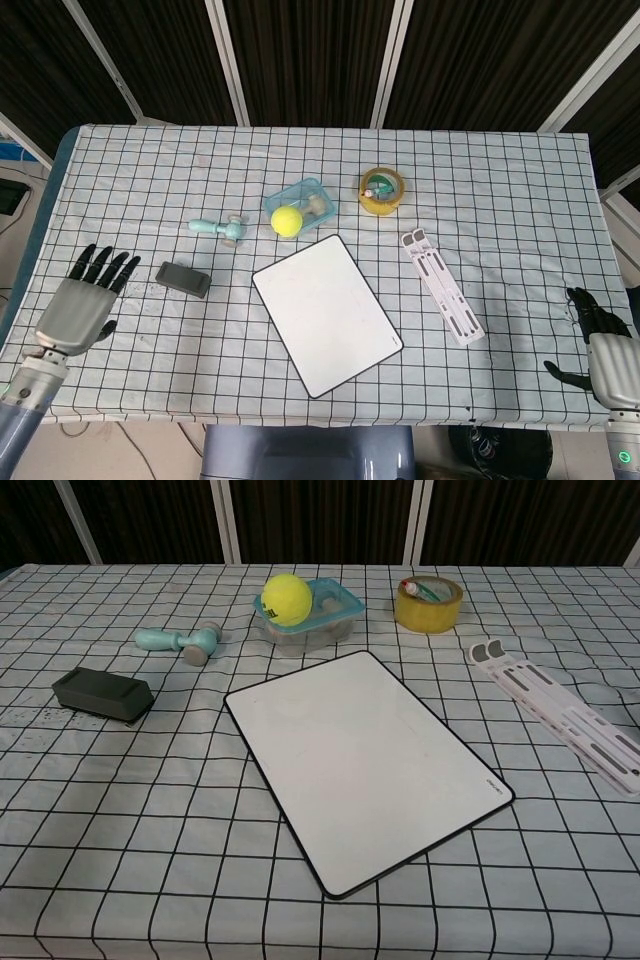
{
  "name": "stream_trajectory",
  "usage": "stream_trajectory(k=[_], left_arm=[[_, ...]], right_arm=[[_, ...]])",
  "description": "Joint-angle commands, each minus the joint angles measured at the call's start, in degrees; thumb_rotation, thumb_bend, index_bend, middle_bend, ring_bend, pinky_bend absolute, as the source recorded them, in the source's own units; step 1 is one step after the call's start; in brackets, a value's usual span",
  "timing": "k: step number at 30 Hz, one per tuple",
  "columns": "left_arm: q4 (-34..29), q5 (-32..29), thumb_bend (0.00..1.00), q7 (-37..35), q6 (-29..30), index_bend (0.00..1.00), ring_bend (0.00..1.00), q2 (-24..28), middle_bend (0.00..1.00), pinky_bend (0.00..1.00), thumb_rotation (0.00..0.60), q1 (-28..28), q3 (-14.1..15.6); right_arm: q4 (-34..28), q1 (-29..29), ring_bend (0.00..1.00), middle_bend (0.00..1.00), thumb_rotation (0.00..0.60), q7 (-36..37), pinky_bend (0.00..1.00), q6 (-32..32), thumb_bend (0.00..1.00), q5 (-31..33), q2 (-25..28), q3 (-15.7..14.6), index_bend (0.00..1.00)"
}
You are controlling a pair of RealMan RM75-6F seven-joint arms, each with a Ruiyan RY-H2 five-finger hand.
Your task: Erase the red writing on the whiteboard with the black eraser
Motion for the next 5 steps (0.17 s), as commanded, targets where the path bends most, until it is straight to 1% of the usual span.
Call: stream_trajectory(k=[1,5], left_arm=[[0.83,4.3,0.14,-4.33,3.05,0.0,0.0,1.69,0.07,0.0,0.6,3.58,1.91],[3.2,9.88,0.14,-10.38,6.07,0.0,0.0,2.69,0.07,0.0,0.6,6.65,2.95]], right_arm=[[-0.03,0.0,0.2,0.1,0.6,0.09,0.21,-0.04,0.07,0.06,0.02,0.01,0.06],[-0.04,0.02,0.2,0.1,0.6,0.14,0.21,-0.07,0.07,-0.01,0.06,-0.01,0.06]])
